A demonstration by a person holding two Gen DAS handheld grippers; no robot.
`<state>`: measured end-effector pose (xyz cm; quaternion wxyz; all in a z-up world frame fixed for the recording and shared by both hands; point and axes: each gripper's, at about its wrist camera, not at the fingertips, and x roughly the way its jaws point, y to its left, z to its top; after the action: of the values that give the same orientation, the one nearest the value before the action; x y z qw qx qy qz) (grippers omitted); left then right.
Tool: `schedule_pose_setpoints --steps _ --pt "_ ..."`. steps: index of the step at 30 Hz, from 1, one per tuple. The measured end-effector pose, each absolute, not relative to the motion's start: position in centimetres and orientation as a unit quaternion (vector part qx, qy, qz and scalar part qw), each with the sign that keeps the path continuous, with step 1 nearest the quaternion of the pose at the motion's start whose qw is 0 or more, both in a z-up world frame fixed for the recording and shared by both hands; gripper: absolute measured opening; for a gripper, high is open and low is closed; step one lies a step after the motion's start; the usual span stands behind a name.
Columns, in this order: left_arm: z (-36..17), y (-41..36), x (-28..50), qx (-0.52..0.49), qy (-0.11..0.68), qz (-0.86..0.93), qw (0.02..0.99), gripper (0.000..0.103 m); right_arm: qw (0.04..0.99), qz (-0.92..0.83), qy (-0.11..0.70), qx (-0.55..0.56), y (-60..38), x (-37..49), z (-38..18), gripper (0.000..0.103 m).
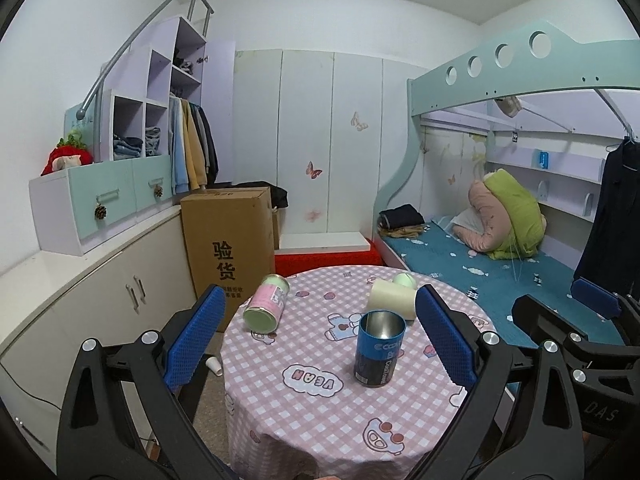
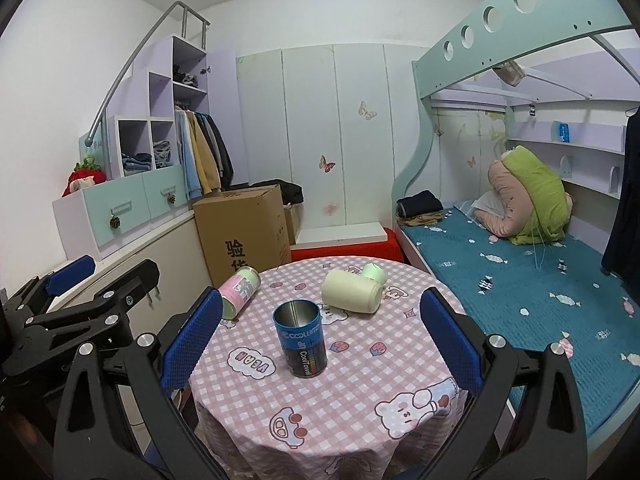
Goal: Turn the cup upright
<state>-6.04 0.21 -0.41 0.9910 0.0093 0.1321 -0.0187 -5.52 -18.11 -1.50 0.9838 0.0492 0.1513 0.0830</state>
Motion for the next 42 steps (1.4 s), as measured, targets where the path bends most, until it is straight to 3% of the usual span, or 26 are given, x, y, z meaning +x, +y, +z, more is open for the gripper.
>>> schedule_pose_setpoints --steps 42 --pt "-0.56 0.08 -6.0 0.017 0.128 -0.013 0.992 0.096 0.982 0.082 0.159 0.055 -18.42 -5.17 -2.16 0.095"
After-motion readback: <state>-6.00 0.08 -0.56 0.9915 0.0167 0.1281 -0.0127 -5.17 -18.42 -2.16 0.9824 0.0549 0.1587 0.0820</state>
